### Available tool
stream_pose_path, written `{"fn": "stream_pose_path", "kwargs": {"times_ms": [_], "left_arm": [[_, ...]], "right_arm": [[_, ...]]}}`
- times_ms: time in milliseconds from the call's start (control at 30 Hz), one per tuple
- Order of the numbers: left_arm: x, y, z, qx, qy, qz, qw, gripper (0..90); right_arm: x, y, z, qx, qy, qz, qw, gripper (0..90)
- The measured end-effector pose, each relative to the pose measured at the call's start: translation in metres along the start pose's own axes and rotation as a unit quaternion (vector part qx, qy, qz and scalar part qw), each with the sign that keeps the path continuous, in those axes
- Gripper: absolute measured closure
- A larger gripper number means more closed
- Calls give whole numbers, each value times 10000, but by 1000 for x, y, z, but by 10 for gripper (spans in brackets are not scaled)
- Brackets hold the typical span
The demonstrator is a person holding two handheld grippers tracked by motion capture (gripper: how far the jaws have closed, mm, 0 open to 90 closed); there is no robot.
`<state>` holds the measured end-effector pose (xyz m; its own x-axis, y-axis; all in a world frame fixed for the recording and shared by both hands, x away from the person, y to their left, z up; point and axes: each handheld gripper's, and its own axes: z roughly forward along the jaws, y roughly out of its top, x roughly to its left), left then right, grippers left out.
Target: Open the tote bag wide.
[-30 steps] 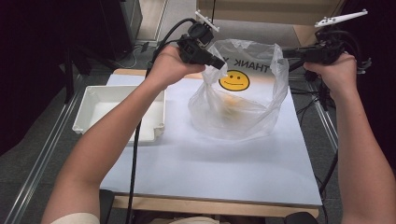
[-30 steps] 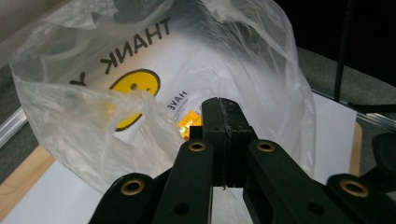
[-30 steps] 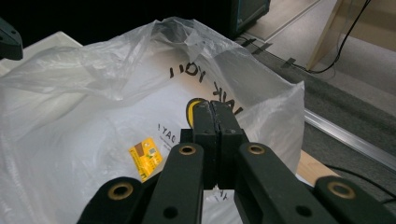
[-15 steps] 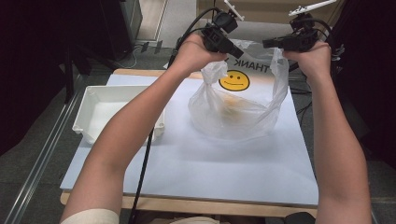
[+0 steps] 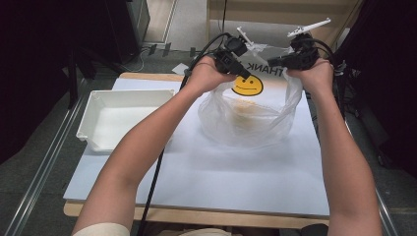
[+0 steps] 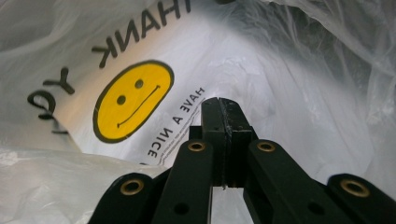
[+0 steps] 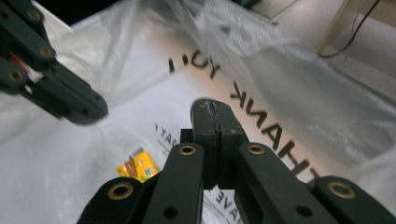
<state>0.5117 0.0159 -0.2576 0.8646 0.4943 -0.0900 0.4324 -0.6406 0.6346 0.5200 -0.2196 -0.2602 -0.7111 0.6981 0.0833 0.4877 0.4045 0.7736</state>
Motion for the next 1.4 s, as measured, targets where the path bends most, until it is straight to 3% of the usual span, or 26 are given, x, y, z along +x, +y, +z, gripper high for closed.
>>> {"fn": "stream_pose_path", "kwargs": {"times_ms": [100,600,900,1400], "left_arm": [[4,-10,2,44,23,-65,10000,900],[13,-44,14,233,165,-230,9993,892],[19,-61,17,180,170,-352,9991,889],[23,-80,26,125,136,-602,9980,889]], "right_arm": [[1,-8,3,139,-53,18,9999,900],[9,-34,4,193,-155,-8,9997,896],[4,-54,9,180,-135,201,9995,896],[8,-75,14,178,-144,264,9994,888]]}}
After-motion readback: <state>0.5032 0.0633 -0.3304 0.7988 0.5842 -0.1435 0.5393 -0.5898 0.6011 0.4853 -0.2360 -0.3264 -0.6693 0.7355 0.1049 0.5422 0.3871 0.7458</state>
